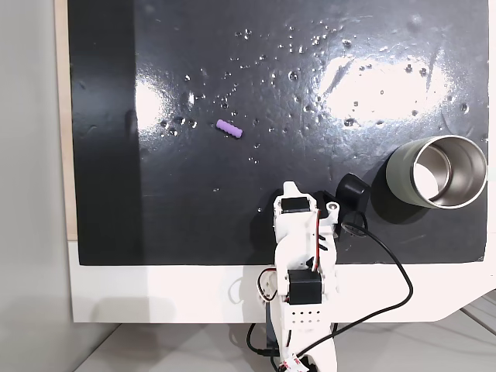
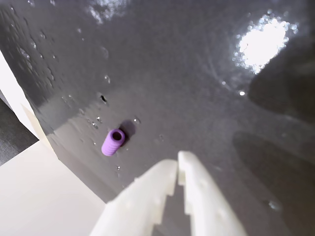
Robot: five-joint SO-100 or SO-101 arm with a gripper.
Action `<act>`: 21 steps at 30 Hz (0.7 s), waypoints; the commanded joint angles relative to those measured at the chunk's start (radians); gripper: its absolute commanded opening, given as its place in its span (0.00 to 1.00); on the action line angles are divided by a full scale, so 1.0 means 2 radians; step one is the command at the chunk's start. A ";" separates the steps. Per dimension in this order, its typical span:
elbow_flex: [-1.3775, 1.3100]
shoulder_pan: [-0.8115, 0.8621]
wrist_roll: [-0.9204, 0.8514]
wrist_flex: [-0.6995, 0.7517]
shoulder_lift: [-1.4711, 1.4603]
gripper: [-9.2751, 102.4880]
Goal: Grasp a pengrip and put it in the cup.
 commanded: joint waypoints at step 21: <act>-0.018 -0.027 -0.032 -0.030 0.003 0.08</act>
